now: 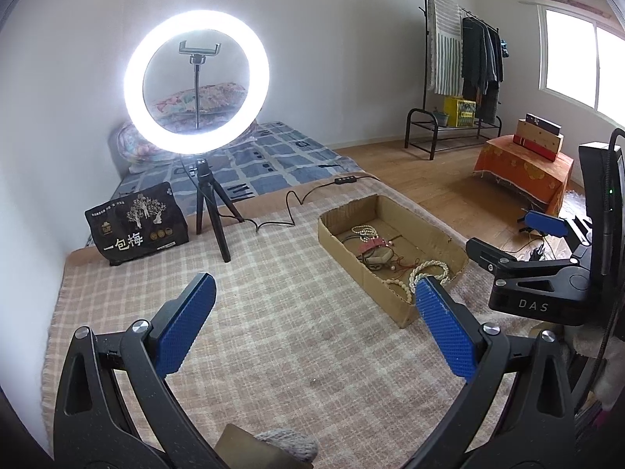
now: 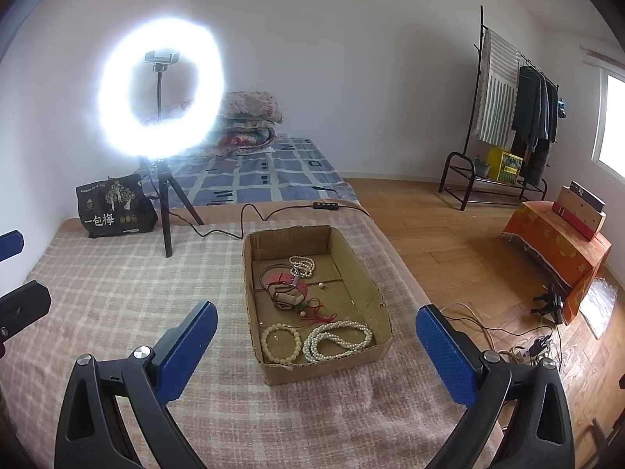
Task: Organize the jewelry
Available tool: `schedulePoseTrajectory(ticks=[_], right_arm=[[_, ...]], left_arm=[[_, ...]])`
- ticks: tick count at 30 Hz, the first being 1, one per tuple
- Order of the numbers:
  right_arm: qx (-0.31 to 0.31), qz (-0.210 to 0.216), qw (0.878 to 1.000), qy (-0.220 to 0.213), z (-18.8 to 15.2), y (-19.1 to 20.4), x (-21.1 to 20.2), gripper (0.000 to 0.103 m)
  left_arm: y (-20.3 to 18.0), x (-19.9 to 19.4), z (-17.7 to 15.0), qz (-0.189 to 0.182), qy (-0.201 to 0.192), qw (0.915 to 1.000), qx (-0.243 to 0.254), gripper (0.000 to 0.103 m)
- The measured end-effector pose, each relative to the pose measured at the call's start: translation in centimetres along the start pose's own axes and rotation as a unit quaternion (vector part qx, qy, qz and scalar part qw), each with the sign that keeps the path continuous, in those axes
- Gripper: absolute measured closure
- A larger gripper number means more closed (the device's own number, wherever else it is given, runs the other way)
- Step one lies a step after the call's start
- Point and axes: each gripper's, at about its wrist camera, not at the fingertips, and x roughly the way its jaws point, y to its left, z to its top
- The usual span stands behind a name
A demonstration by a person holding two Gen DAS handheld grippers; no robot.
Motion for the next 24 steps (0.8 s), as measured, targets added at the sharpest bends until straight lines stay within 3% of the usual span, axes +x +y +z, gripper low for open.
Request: schedulePoseTrajectory(ticks=[24], right_arm=[[-0.006,-0.006,1.0,0.002,0.08,-0.12,0.07,0.0]], left_arm=[[-0.48,-0.39,0.44,-0.023,0.009,0.9997,-0.004,0.0]])
